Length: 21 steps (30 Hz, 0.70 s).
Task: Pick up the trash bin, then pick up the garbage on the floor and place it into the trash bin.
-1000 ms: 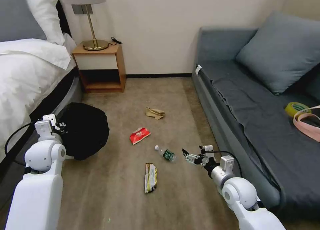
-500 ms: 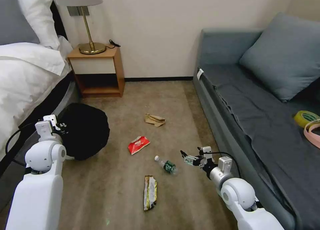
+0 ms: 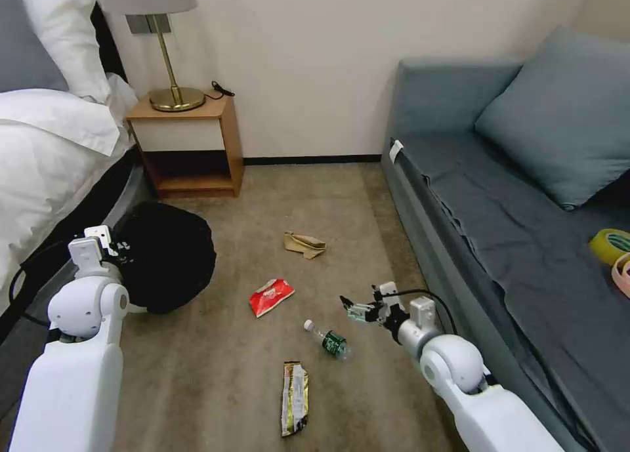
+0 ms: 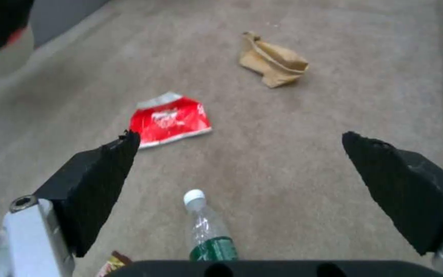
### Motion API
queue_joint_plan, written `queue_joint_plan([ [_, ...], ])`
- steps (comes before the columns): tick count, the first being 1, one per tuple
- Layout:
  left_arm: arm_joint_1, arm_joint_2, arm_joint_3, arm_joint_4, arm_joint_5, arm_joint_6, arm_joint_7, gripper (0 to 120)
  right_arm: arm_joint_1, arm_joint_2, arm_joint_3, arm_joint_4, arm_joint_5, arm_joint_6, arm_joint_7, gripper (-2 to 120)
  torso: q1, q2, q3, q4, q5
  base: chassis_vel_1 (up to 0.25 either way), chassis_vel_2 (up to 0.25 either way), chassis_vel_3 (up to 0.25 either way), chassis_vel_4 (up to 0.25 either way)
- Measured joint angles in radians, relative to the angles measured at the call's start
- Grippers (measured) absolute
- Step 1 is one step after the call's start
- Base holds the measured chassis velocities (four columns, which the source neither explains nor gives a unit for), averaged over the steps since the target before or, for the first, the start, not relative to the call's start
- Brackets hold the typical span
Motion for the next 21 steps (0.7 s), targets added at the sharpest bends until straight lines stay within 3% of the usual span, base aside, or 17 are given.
queue_joint_plan([
  [9,0.001,0.016,0.003,0.007,0.020,-0.003,0.015,5,0.111,-0.097,-0.282,0.003,0.065,-0.129,-0.014,100,0.000,0.000,0.000,0.0000,0.0000,0.000,0.000,0.000,0.000],
  [21,0.014,0.010,0.008,0.012,0.041,-0.011,0.026,5,0.158,-0.046,-0.468,-0.099,0.043,-0.140,-0.024,100,0.000,0.000,0.000,-0.0001,0.0000,0.000,0.000,0.000,0.000],
])
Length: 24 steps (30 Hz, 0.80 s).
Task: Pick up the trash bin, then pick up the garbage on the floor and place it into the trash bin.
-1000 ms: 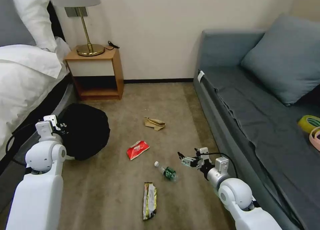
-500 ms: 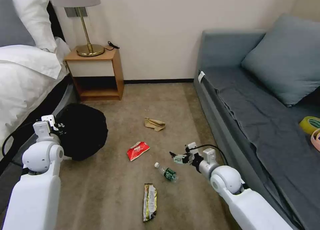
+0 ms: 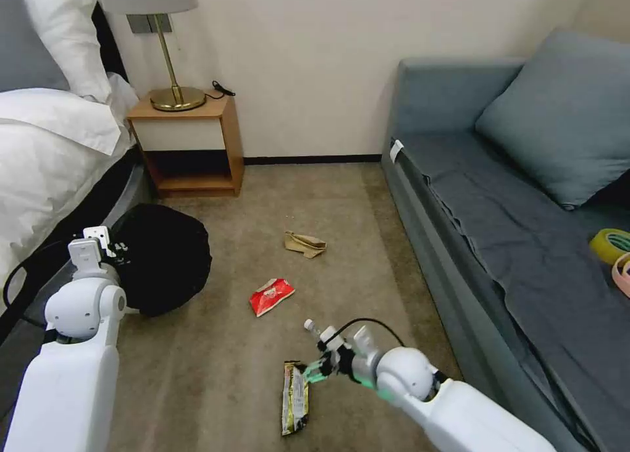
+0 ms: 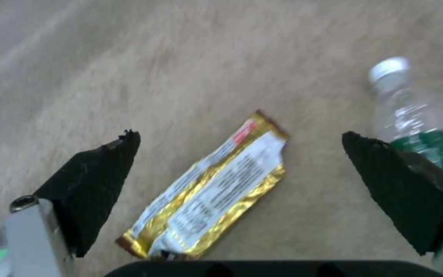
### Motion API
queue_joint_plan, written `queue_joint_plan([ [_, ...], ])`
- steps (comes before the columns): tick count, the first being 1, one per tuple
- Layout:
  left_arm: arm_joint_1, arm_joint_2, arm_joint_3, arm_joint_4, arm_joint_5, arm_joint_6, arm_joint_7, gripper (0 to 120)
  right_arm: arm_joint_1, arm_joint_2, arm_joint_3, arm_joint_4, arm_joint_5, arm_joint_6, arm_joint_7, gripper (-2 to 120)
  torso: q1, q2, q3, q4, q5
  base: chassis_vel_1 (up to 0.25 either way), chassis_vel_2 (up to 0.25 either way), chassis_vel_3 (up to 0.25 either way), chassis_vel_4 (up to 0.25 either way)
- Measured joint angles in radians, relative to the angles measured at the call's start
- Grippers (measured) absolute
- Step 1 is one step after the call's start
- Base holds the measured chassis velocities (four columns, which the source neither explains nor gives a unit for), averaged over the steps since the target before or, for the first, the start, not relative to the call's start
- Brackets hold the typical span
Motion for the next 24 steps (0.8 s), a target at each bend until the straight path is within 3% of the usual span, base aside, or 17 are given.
queue_joint_plan([
  [14,0.001,0.000,0.011,0.007,0.021,-0.007,0.018,5,0.120,0.107,-0.152,-0.183,-0.055,-0.009,-0.029,100,0.000,0.000,0.000,0.0000,0.0000,0.000,0.000,0.000,0.000],
  [24,0.005,-0.007,0.012,0.013,0.028,-0.017,0.027,5,0.143,0.143,-0.201,-0.251,-0.124,-0.010,-0.043,100,0.000,0.000,0.000,0.0000,0.0000,0.000,0.000,0.000,0.000],
])
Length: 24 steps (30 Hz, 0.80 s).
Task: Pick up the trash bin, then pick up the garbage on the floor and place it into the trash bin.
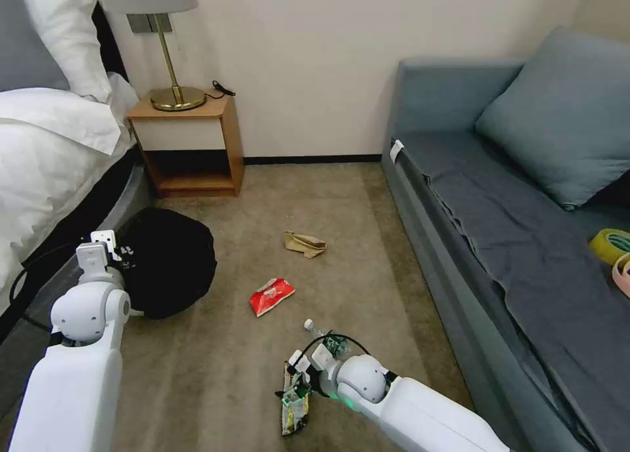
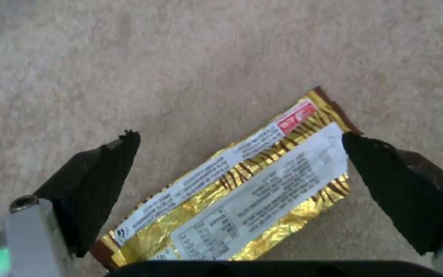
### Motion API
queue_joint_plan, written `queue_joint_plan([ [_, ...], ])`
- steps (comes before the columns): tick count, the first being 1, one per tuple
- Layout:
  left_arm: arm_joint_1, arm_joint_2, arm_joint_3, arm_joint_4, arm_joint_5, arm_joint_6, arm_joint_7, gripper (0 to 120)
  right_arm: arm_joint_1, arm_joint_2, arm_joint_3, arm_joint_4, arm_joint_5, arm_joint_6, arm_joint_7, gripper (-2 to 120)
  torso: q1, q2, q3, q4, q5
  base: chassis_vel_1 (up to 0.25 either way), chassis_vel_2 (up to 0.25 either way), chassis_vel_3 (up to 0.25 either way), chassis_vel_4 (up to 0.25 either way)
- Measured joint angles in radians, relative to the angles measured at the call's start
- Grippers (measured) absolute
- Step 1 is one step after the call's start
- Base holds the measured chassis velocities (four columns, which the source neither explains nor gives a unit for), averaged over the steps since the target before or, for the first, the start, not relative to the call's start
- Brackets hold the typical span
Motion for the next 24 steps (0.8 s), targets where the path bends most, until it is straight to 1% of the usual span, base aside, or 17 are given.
queue_joint_plan([
  [2,0.000,0.000,0.000,0.000,0.000,0.000,0.000,5,0.000,0.000,0.000,0.000,0.000,0.000,0.000,100,0.000,0.000,0.000,0.0000,0.0000,0.000,0.000,0.000,0.000],
  [3,0.001,-0.001,-0.001,0.002,0.001,-0.001,0.000,5,0.000,0.005,-0.004,-0.009,-0.016,0.001,-0.002,100,0.000,0.000,0.000,0.0000,0.0000,0.000,0.000,0.000,0.000],
  [4,0.002,-0.003,-0.004,0.007,0.001,-0.004,0.003,5,0.000,0.023,-0.014,-0.042,-0.065,0.005,-0.005,100,0.000,0.000,0.000,0.0000,0.0001,0.000,0.000,0.000,0.000],
  [6,0.001,-0.002,-0.007,0.012,0.001,-0.006,0.004,5,0.000,0.031,-0.015,-0.056,-0.087,0.007,-0.006,100,0.000,0.000,0.000,0.0000,0.0000,0.000,0.000,0.000,0.000],
  [14,-0.005,0.001,-0.014,0.015,0.000,-0.007,0.005,5,-0.011,0.037,-0.009,-0.077,-0.121,0.005,-0.006,100,0.000,0.000,0.000,0.0001,0.0001,0.000,0.000,0.000,0.000],
  [16,-0.005,0.001,-0.014,0.015,-0.001,-0.007,0.006,5,-0.018,0.036,-0.002,-0.079,-0.135,-0.008,-0.009,100,0.000,0.000,0.000,0.0000,0.0001,0.000,0.000,0.000,0.000],
  [24,-0.007,-0.003,-0.010,0.017,-0.001,-0.010,0.007,5,-0.023,0.035,0.013,-0.091,-0.149,-0.015,-0.017,100,0.000,0.000,0.000,0.0000,0.0001,0.000,0.000,0.000,0.000],
])
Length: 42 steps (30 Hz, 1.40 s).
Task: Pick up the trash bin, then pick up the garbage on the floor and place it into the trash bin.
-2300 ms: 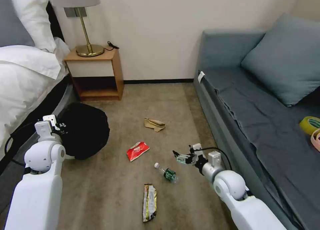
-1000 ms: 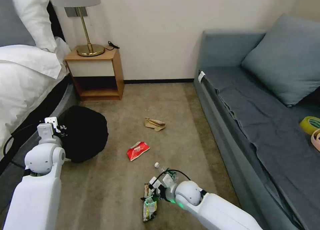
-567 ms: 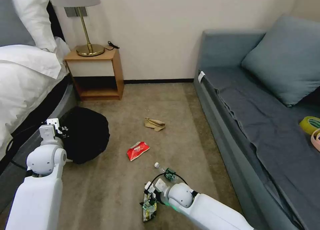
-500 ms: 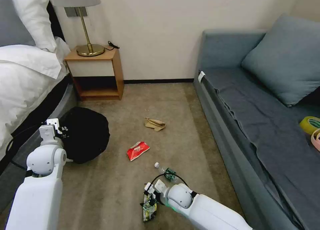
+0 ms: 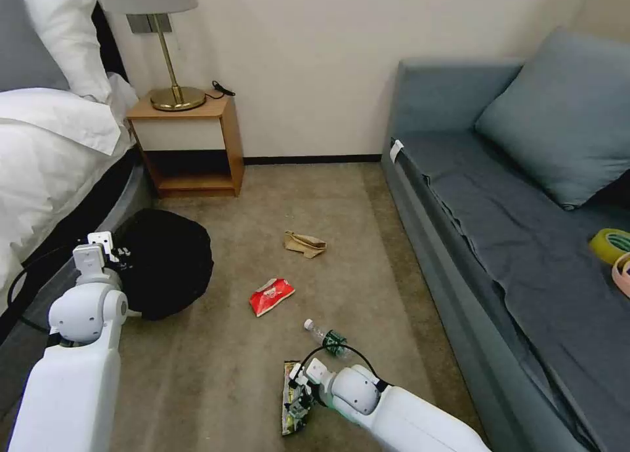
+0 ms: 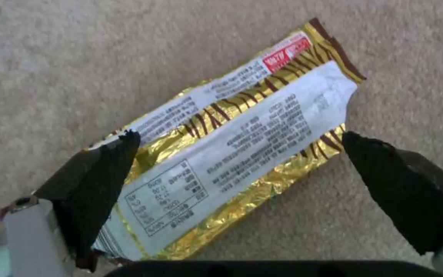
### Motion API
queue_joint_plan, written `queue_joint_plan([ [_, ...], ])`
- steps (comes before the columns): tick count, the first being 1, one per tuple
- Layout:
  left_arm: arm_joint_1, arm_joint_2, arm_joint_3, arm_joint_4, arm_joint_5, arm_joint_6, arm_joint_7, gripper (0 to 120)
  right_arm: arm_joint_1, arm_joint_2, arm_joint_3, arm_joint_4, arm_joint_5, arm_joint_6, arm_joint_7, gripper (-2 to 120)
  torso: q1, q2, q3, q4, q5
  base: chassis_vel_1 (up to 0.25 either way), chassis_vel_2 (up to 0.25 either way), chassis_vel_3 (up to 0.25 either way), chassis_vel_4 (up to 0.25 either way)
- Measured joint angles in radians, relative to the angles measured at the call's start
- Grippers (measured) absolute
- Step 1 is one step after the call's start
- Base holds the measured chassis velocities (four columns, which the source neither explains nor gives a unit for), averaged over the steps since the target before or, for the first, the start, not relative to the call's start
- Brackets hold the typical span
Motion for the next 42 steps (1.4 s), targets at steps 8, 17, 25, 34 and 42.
queue_joint_plan([
  [8,0.002,0.000,-0.001,0.003,0.000,-0.005,0.004,5,-0.002,0.010,0.006,-0.028,-0.017,0.000,-0.011,100,0.000,0.000,0.000,0.0000,0.0000,0.000,0.000,0.000,0.000],
  [17,0.002,0.001,-0.005,0.010,-0.001,-0.010,0.007,5,-0.008,0.016,0.011,-0.040,-0.026,0.000,-0.017,88,0.000,0.000,0.000,0.0000,0.0000,0.000,0.000,0.000,0.000],
  [25,0.000,0.000,-0.004,0.017,-0.001,-0.012,0.009,5,-0.011,0.017,0.018,-0.043,-0.032,0.002,-0.024,57,0.000,0.000,0.000,0.0000,0.0000,0.000,0.000,0.000,0.000],
  [34,0.000,0.001,-0.005,0.017,-0.001,-0.015,0.012,5,-0.013,0.018,0.020,-0.044,-0.033,0.002,-0.026,29,0.000,0.000,0.000,0.0000,0.0000,0.000,0.000,0.000,0.000],
  [42,0.003,0.003,-0.006,0.015,0.000,-0.017,0.015,5,-0.019,0.019,0.027,-0.041,-0.036,0.003,-0.027,0,0.000,0.000,0.000,0.0000,0.0000,0.000,0.000,0.000,0.000],
])
